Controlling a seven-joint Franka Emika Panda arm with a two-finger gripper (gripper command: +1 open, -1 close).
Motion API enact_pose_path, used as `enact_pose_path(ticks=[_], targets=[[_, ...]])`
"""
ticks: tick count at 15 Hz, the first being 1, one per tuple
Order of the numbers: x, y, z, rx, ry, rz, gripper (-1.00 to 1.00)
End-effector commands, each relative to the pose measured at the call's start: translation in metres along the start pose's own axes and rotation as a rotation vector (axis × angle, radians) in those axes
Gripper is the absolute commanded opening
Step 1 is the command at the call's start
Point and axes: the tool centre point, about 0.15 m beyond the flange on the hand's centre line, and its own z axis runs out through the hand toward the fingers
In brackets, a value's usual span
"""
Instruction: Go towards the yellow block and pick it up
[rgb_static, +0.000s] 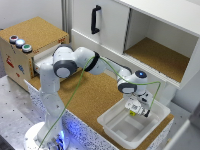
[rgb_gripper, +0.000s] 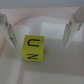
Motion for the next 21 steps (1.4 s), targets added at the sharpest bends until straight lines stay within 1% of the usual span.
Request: enact_pose_path(ticks=[1, 5, 7, 9, 10, 12, 14, 15, 16, 20, 21], targets=[[0.007, -0.006, 0.021, 0.003, 0.054, 0.003, -1.0], [0.005, -0.009, 0.026, -0.01, 0.036, 0.022, -1.0], [0.006, -0.012, 0.023, -0.037, 0.035, 0.043, -1.0], [0.006, -0.009, 0.016, -0.049, 0.014, 0.095, -1.0], [0.006, -0.009, 0.01, -0.07, 0.009, 0.113, -1.0], [0.009, -0.009, -0.007, -0.097, 0.018, 0.158, -1.0], [0.009, -0.009, -0.007, -0.097, 0.018, 0.158, -1.0], [0.008, -0.005, -0.008, -0.053, 0.052, 0.11, -1.0], [0.014, -0.009, -0.028, -0.084, 0.079, 0.115, -1.0], [0.031, -0.01, -0.095, -0.124, 0.173, 0.195, -1.0], [0.033, -0.011, -0.112, -0.13, 0.207, 0.209, -1.0]])
